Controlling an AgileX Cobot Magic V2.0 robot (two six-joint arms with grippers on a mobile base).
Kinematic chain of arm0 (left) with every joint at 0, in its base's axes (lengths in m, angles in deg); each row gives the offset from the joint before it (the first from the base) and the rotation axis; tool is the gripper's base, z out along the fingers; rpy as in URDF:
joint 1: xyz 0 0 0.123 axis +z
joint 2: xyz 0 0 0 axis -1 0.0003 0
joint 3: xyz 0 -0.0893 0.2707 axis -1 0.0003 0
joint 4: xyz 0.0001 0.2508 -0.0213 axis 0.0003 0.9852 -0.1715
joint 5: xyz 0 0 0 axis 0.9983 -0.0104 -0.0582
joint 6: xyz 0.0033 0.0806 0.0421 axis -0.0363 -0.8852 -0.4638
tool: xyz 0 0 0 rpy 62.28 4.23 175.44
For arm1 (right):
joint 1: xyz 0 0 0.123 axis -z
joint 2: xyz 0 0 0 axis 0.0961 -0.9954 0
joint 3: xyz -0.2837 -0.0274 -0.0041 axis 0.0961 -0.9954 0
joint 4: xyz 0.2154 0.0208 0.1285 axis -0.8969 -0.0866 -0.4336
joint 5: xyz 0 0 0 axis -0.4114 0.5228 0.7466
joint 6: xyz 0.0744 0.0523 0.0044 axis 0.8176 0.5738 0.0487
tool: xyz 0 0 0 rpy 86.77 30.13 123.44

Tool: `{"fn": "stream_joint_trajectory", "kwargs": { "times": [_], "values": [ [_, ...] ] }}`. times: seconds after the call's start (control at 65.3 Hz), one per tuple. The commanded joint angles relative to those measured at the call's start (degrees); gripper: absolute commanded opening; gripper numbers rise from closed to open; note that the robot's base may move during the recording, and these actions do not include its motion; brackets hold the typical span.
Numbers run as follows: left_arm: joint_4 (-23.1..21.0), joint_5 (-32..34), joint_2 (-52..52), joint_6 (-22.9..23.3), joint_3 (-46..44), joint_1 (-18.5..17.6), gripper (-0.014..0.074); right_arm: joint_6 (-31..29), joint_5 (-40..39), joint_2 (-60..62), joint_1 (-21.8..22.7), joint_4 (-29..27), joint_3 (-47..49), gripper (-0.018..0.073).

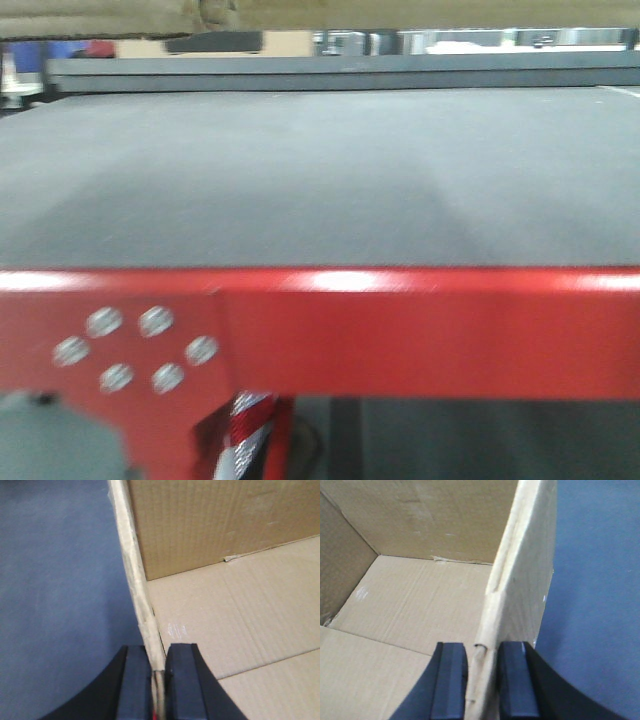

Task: Grab carton from right shelf to conveyor
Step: 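Drive up to the red conveyor holding the carton with both grippers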

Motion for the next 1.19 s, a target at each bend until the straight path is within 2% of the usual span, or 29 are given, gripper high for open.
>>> {"fn": "stream_joint_trajectory", "kwargs": {
  "times": [0.0, 1.179],
  "values": [
    [7.02, 0.58, -0.34, -0.6, 0.01, 0.36, -0.001, -0.97, -1.41, 1.1, -0.01, -0.6, 0.53, -0.0069],
    [7.02, 0.58, -0.34, -0.6, 0.01, 0.36, -0.001, -0.97, -1.41, 1.1, -0.01, -0.6, 0.53, -0.0069]
  ]
}}
